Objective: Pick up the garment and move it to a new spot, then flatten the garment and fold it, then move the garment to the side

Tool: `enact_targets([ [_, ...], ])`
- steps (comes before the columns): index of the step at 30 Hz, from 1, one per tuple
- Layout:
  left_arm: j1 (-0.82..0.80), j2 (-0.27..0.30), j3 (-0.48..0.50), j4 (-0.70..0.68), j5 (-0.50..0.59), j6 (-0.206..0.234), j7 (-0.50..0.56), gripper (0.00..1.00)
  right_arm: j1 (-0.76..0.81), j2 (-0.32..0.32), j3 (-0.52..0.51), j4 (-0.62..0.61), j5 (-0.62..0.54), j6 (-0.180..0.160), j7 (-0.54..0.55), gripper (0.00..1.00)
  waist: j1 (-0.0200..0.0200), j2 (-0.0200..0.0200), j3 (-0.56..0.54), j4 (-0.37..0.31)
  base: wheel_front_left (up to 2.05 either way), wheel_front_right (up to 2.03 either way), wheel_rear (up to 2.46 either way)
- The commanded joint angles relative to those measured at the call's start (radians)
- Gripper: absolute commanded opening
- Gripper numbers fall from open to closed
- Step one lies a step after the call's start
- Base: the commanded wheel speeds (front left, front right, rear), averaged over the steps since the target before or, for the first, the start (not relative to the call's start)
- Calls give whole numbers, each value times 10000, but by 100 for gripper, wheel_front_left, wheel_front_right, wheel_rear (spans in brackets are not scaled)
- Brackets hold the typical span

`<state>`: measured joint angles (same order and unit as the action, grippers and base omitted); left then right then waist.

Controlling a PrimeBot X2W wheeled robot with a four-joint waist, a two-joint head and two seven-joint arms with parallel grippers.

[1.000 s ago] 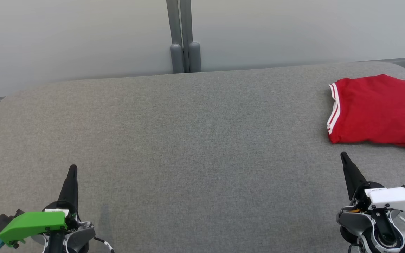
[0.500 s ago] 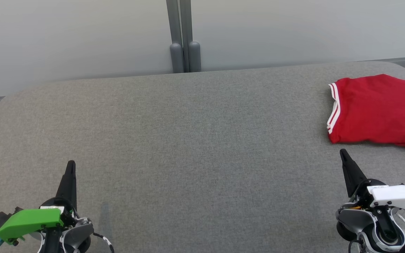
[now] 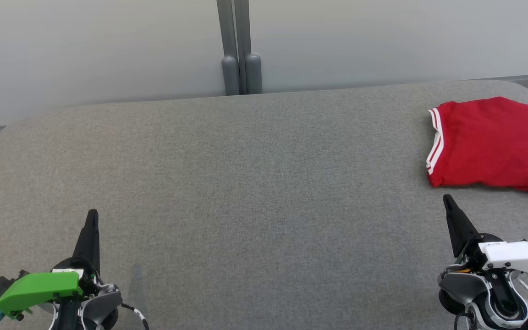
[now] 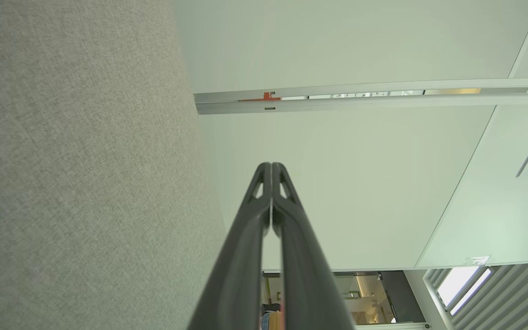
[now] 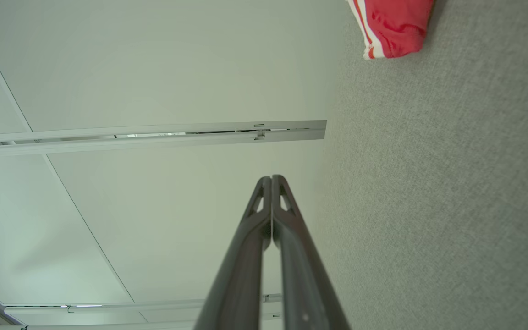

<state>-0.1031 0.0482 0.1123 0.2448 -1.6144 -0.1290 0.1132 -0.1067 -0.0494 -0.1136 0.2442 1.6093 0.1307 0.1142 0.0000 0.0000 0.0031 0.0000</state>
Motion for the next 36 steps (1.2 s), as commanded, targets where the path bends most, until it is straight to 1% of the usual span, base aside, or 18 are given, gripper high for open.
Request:
enact_targets([
  [1,-129,65,33,17,12,-52,33,0,-56,-12,-19,19,65,0,37,0,0,0,0,0,0,0,0],
  [36,-130,54,41,16,26,-52,45,0,-55,-12,-16,19,68,0,35,0,0,0,0,0,0,0,0],
])
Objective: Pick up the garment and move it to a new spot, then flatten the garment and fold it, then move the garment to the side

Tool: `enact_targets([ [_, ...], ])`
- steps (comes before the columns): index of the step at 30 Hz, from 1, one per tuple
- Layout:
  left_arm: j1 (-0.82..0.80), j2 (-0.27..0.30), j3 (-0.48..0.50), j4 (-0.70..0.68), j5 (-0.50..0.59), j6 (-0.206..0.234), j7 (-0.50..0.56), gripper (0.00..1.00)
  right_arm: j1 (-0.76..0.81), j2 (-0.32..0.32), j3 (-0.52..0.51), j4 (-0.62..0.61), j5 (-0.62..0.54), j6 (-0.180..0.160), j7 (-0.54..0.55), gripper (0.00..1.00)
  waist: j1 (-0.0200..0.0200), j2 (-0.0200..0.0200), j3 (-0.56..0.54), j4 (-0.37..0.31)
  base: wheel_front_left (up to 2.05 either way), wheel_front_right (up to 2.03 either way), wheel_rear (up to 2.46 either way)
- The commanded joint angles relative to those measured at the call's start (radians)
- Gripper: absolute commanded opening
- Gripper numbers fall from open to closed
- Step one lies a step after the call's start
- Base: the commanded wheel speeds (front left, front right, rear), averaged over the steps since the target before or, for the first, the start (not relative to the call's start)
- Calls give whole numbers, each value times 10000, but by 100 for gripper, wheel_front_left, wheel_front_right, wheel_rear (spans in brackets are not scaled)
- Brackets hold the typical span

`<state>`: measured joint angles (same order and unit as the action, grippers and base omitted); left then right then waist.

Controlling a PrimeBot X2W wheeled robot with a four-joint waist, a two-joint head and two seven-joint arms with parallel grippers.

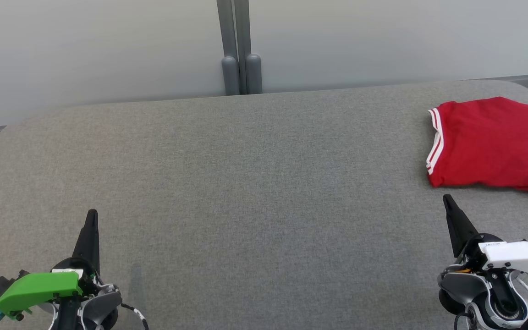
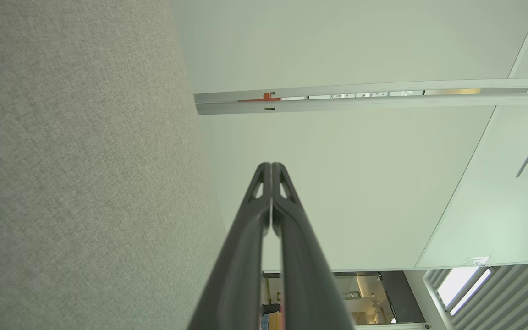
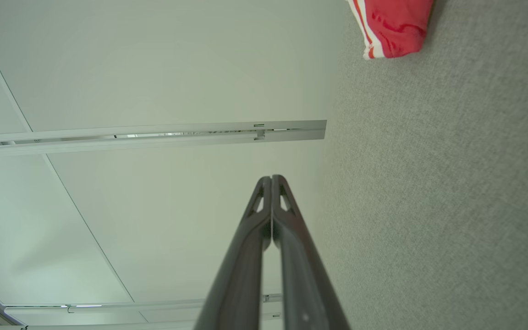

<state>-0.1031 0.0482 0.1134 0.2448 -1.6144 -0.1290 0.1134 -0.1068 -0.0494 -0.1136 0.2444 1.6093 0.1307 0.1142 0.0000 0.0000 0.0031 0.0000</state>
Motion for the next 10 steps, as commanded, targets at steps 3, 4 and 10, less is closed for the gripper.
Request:
enact_targets([
  [3,-130,53,30,15,27,-52,44,0,-54,-12,-16,17,68,0,34,0,0,0,0,0,0,0,0],
  [4,-130,53,31,15,27,-52,45,0,-54,-12,-16,17,68,0,34,0,0,0,0,0,0,0,0],
  [10,-130,52,31,15,29,-52,46,0,-54,-12,-16,17,68,0,34,0,0,0,0,0,0,0,0],
])
